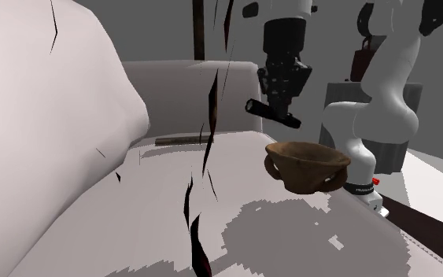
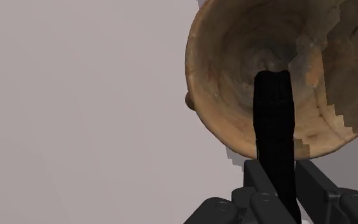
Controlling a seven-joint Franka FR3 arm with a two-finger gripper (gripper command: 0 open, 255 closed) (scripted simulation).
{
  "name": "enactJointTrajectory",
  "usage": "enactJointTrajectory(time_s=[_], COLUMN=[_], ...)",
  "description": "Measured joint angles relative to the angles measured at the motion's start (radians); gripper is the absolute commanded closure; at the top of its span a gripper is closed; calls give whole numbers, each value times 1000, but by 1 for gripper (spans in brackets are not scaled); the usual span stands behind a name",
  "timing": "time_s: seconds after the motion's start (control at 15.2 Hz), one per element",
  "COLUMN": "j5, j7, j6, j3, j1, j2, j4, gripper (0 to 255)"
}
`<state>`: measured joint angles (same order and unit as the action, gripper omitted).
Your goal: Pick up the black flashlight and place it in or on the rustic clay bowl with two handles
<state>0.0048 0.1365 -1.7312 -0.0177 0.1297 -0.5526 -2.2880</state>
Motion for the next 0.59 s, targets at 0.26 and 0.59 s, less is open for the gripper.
enactJointTrajectory(time_s=[0.26,0.59], j5=[33,41], j7=[60,69], j6=[29,-23], j3=[-49,-58], j1=[28,33], j2=[-137,-159], j4=[-106,-183], gripper=[255,255])
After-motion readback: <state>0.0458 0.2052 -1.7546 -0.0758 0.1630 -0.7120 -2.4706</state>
